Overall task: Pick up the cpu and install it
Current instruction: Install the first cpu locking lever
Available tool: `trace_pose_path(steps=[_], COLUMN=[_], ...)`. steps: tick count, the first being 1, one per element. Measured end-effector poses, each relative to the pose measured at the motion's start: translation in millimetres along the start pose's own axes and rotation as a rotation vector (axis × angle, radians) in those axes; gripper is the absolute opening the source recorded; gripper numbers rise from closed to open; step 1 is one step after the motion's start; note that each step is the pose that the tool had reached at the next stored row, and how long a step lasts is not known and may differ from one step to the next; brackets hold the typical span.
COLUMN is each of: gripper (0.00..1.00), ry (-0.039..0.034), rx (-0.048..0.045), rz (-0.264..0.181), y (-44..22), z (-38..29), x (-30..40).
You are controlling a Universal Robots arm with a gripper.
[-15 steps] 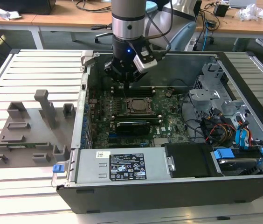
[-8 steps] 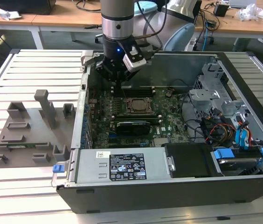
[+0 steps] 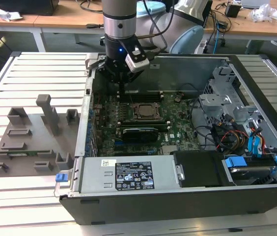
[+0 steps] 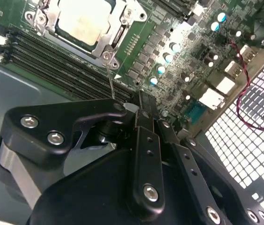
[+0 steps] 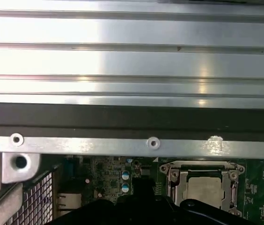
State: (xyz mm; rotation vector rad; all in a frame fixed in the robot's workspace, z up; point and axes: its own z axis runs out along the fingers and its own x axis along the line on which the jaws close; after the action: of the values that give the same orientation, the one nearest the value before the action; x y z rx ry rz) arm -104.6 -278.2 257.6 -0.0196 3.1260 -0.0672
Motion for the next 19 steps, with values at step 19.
trace_pose_path(steps=[19], gripper=[0.11], ry=[0.0008], rx=[0.0], rz=[-0.003], y=[1.5], z=[0.5], x=[-31.8])
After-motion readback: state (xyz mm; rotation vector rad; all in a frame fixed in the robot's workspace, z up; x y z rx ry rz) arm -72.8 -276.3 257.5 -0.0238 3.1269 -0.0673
